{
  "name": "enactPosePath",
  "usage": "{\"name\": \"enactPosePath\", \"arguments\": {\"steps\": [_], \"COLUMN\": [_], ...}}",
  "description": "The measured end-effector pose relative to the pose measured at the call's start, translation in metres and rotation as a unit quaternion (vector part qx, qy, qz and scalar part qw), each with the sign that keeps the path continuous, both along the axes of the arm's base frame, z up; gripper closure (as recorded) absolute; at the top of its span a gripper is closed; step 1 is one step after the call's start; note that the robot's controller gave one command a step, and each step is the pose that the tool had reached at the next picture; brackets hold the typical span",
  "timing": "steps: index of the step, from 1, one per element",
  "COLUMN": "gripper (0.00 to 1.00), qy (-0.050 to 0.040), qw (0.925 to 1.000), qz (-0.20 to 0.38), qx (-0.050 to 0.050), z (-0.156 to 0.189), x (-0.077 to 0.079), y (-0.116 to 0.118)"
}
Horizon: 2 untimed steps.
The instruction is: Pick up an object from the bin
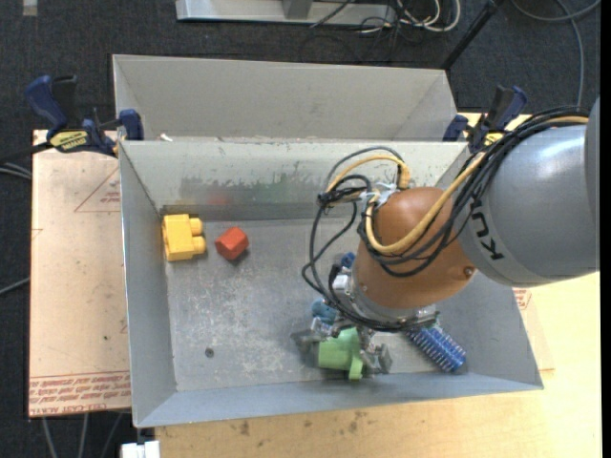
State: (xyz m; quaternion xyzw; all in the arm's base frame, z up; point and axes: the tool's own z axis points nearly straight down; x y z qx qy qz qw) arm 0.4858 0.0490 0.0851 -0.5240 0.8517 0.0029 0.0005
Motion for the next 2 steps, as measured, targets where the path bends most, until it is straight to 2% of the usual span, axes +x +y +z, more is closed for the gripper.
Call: {"name": "enactPosePath", "arguments": {"steps": [1, 2], "gripper": [1.0, 1.0], "qy": [-0.0006, -0.0064], "qw": [1.0, 0.9998], "qz": [-0.005, -0.019], "qx": [-0.002, -0.002], "z": [0.0, 0.179], "x": [0.001, 0.024], "y": [-0.006, -0.018]}}
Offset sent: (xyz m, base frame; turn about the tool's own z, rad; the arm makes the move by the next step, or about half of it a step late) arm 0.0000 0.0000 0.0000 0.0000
